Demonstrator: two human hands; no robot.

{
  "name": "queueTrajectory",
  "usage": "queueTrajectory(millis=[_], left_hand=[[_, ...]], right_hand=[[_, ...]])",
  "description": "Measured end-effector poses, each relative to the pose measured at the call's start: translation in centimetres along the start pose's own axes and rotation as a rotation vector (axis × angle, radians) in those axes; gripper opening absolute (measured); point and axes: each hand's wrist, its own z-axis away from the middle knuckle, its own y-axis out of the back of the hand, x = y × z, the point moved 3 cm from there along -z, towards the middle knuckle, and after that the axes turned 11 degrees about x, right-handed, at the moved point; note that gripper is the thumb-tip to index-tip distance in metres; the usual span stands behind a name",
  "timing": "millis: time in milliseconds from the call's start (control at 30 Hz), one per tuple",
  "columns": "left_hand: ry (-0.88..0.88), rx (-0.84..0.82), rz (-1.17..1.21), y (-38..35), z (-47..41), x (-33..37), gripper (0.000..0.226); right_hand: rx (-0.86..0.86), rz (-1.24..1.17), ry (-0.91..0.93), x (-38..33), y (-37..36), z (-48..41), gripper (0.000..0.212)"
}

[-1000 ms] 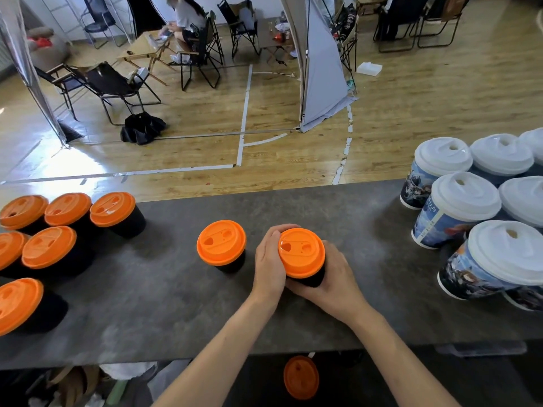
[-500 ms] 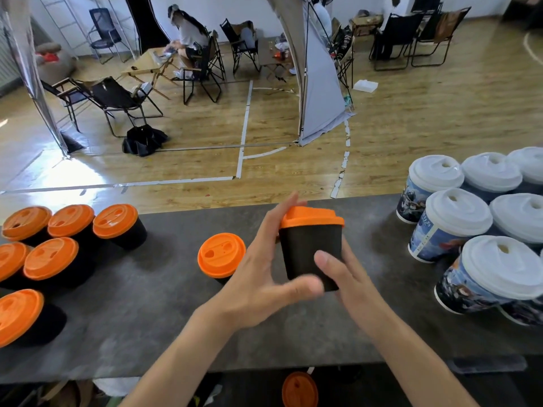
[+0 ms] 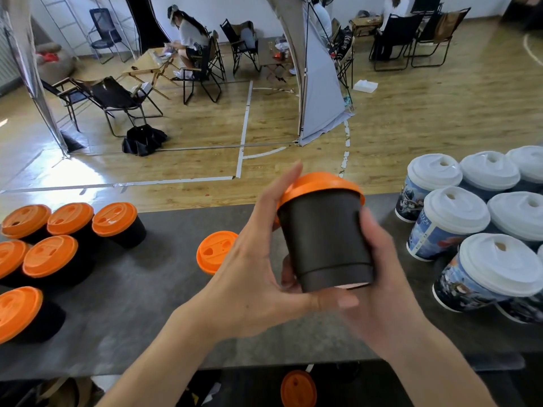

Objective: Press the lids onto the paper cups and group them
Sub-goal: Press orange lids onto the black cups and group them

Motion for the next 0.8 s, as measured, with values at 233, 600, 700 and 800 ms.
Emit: queueTrajectory(millis=[233, 600, 700, 800], left_hand=[[-0.127, -0.013, -0.320, 0.9, -1.6, 1.5, 0.105], [-0.143, -0.031, -0.321, 1.1, -1.9, 2.7, 0.105], [-0.144, -0.077, -0.292, 1.1, -2.1, 3.2, 0.114], [0.023, -0.019, -0.053, 0.7, -1.7, 3.2, 0.114]], right_hand=[[0.078, 0.050, 0.054, 0.1, 0.0, -0.5, 0.083], [0.046, -0.051, -0.029, -0.9, -0.8, 0.9, 0.065], [0.091, 0.055, 0.093, -1.3, -0.6, 1.1, 0.048], [-0.082, -0.155, -0.027, -1.9, -2.4, 1.2, 0.062]])
